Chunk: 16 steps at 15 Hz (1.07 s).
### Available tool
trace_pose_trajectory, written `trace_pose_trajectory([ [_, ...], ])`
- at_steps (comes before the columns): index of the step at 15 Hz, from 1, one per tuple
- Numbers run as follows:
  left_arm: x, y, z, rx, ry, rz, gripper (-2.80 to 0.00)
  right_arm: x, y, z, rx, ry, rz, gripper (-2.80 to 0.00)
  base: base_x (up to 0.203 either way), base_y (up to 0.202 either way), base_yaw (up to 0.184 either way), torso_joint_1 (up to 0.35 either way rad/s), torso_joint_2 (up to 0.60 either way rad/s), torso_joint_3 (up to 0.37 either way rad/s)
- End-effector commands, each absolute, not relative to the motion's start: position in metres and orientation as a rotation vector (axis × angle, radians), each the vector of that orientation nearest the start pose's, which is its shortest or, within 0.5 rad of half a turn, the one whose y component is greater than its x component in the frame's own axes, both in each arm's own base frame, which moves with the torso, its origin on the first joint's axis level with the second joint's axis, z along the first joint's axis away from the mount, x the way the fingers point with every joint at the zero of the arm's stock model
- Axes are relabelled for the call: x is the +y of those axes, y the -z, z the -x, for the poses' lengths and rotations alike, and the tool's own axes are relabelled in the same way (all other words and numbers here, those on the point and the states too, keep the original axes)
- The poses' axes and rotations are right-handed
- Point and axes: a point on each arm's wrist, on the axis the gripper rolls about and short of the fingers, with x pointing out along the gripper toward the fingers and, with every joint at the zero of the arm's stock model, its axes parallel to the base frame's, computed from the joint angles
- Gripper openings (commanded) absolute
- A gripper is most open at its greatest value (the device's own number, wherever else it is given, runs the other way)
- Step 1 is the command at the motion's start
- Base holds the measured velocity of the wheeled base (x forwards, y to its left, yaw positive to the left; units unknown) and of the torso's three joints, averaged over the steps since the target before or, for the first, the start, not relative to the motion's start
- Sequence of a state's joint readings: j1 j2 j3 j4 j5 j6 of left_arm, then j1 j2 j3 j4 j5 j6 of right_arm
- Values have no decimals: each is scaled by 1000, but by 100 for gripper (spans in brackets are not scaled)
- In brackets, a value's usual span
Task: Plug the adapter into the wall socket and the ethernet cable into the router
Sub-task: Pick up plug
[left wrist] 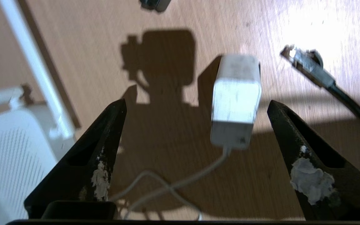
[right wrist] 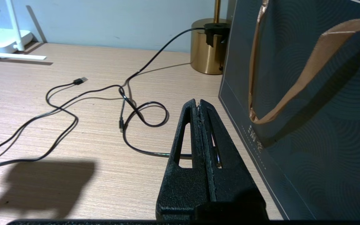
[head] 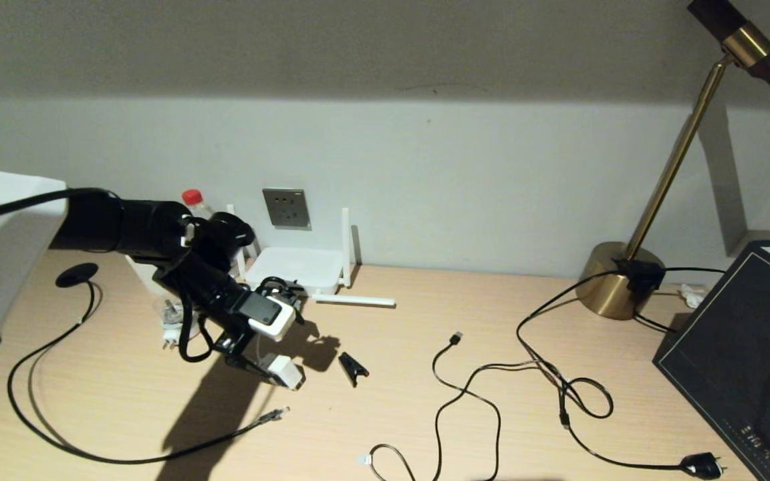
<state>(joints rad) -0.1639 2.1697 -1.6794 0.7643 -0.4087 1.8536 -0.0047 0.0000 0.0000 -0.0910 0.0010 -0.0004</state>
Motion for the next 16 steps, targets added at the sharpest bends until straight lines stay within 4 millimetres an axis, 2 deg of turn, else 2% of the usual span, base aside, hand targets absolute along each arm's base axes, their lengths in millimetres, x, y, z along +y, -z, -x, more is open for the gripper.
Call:
trace_pose_trajectory([
  [1,-76,-123,-387,417,1481,-1373,0,0,-75,20,-56,3,0,-280,0,0,0,0,0,0],
  [15,-79,-110,-385,454,1517,-1358,0,0,-75,20,-55,3,1,-280,0,0,0,0,0,0],
  [16,-79,-110,-385,455,1518,-1357,-280,0,-75,20,-55,3,2,-280,0,0,0,0,0,0],
])
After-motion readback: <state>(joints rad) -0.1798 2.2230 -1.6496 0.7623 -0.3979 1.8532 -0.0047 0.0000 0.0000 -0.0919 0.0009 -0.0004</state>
